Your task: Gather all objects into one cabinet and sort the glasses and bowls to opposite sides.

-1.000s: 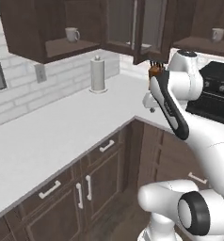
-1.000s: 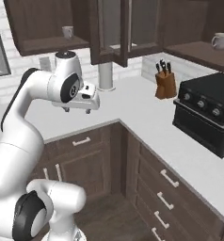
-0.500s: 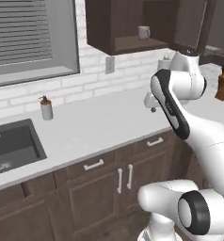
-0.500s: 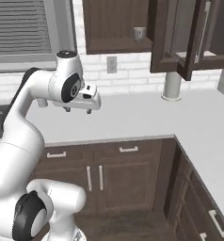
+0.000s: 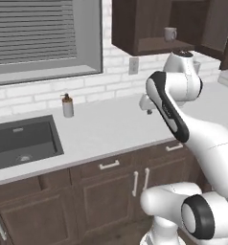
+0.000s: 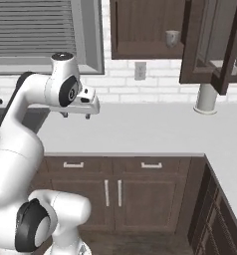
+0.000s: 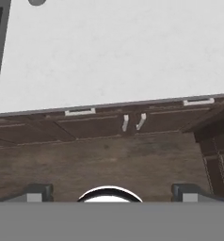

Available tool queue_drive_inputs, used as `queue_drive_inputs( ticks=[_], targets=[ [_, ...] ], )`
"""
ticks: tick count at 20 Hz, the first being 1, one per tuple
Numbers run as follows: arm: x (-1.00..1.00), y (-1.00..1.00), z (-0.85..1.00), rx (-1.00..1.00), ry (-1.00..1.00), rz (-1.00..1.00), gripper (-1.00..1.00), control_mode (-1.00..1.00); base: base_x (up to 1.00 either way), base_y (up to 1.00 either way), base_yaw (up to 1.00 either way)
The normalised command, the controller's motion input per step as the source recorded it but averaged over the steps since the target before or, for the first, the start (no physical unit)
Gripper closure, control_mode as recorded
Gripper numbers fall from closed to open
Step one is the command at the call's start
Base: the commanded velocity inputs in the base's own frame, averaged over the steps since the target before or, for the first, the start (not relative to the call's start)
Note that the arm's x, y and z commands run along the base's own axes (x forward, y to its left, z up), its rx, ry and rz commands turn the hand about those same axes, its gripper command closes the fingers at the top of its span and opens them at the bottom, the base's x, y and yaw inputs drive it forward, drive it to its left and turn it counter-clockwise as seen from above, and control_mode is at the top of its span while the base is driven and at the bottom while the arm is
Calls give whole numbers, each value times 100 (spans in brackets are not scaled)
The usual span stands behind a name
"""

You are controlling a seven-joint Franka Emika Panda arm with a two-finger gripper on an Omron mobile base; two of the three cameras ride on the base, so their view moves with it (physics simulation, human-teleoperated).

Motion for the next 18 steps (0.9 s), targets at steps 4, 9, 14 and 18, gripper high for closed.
queue_drive_inputs(
  ticks=[4,9,14,18],
  targets=[
    [0,0,0,0,0,0,-100,100,84,-17,-4],
    [0,0,0,0,0,0,-100,100,100,-26,-3],
    [0,0,0,0,0,0,-100,100,100,-49,-5],
    [0,0,0,0,0,0,-100,100,87,-62,-9]
  ],
)
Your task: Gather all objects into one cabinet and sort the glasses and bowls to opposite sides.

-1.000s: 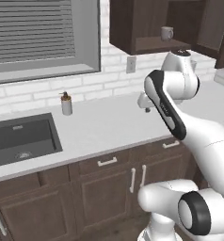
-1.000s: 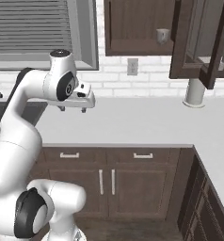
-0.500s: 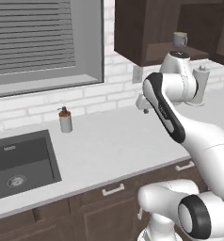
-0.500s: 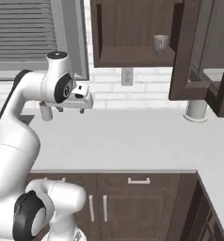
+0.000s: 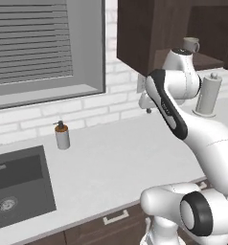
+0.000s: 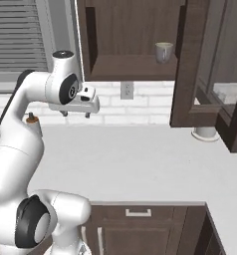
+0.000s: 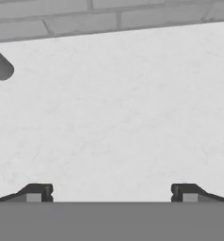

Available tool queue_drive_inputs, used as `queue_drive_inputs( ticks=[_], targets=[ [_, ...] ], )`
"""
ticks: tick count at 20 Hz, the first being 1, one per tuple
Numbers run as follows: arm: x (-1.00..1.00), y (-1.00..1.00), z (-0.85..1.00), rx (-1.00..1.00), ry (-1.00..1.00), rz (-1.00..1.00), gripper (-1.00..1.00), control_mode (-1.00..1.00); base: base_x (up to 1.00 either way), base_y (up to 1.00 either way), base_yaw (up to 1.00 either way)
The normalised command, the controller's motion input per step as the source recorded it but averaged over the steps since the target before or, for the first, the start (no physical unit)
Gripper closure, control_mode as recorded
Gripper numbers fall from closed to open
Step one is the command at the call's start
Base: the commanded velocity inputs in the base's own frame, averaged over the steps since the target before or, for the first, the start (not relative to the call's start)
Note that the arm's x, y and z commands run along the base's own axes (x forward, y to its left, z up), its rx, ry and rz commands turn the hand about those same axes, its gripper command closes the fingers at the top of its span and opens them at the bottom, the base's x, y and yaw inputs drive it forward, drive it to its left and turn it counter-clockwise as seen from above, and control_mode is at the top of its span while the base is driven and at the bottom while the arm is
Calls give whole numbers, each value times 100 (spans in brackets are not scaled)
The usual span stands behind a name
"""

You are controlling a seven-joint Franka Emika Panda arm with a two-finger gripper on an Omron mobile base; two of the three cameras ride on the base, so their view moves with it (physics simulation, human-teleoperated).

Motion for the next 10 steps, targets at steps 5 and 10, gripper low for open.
queue_drive_inputs(
  ticks=[5,10],
  targets=[
    [0,0,0,0,0,0,-100,100,4,-3,0],
    [0,0,0,0,0,0,-100,100,2,-73,-5]
  ],
)
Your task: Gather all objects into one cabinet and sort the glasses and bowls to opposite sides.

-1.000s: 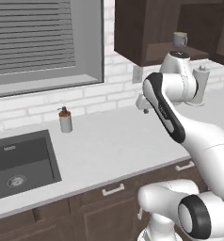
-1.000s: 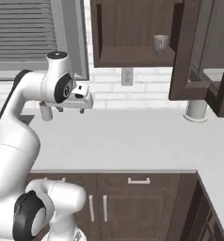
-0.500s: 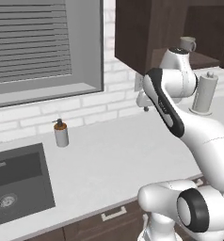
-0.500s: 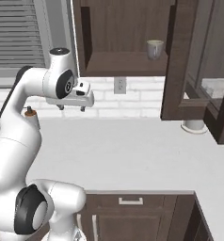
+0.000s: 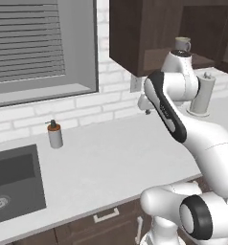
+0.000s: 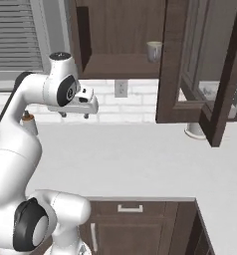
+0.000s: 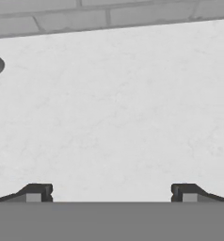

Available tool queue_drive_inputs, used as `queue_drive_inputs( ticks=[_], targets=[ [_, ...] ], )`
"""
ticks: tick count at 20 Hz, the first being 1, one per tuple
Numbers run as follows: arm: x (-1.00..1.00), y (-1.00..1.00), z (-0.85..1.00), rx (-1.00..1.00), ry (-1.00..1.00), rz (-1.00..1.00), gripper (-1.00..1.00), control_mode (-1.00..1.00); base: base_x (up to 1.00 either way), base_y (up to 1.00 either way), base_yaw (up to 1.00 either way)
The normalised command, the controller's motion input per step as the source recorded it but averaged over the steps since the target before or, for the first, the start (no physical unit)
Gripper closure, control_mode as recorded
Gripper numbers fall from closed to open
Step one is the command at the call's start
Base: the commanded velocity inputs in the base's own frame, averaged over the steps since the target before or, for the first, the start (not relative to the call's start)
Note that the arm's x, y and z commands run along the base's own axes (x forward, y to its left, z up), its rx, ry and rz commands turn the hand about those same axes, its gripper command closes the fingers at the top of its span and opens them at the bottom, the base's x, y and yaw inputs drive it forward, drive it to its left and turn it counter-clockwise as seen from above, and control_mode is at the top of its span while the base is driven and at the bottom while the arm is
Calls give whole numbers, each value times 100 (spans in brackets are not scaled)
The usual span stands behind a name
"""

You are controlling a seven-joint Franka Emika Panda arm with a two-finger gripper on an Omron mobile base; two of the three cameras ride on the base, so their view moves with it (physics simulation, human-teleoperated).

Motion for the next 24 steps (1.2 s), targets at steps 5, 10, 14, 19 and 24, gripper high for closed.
queue_drive_inputs(
  ticks=[5,10,14,19,24],
  targets=[
    [0,0,0,0,0,0,-100,100,16,-85,-11],
    [0,0,0,0,0,0,-100,100,15,-29,-6],
    [0,0,0,0,0,0,-100,100,0,0,0],
    [0,0,0,0,0,0,-100,100,0,0,0],
    [0,0,0,0,0,0,-100,100,0,0,0]
  ],
)
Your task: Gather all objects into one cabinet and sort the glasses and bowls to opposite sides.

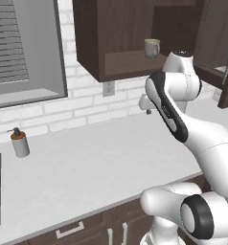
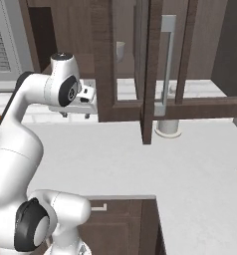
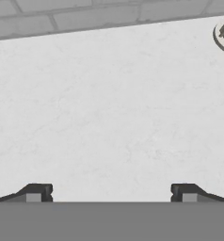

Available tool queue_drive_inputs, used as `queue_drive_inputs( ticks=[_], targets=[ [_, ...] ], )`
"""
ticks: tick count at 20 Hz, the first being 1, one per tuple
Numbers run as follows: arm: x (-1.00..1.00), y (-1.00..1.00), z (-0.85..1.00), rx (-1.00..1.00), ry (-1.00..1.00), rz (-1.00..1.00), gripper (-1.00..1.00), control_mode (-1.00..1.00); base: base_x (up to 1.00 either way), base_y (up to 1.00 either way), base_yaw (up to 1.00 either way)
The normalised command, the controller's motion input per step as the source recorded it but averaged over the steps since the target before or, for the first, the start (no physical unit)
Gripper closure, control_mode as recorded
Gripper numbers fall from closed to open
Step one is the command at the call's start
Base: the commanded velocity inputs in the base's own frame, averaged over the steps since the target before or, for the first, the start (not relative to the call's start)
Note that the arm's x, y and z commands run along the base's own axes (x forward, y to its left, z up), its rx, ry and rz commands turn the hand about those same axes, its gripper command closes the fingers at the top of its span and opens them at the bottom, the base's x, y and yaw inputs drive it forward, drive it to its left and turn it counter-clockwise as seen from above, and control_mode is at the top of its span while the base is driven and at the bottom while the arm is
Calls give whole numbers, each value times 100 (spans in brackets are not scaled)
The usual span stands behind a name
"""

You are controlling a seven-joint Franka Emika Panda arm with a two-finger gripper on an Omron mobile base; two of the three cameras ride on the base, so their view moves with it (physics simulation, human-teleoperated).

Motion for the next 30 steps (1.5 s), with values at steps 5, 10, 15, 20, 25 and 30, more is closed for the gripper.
queue_drive_inputs(
  ticks=[5,10,15,20,25,30],
  targets=[
    [0,0,0,0,0,0,-100,100,0,0,0],
    [0,0,4,1,0,0,-100,-100,0,0,0],
    [0,0,48,7,-5,-1,-100,-100,0,0,0],
    [8,0,76,11,-11,-6,-100,-100,0,0,0],
    [24,0,66,9,-22,-3,-100,-100,0,0,0],
    [11,0,16,2,-7,-1,-100,-100,0,0,0]
  ],
)
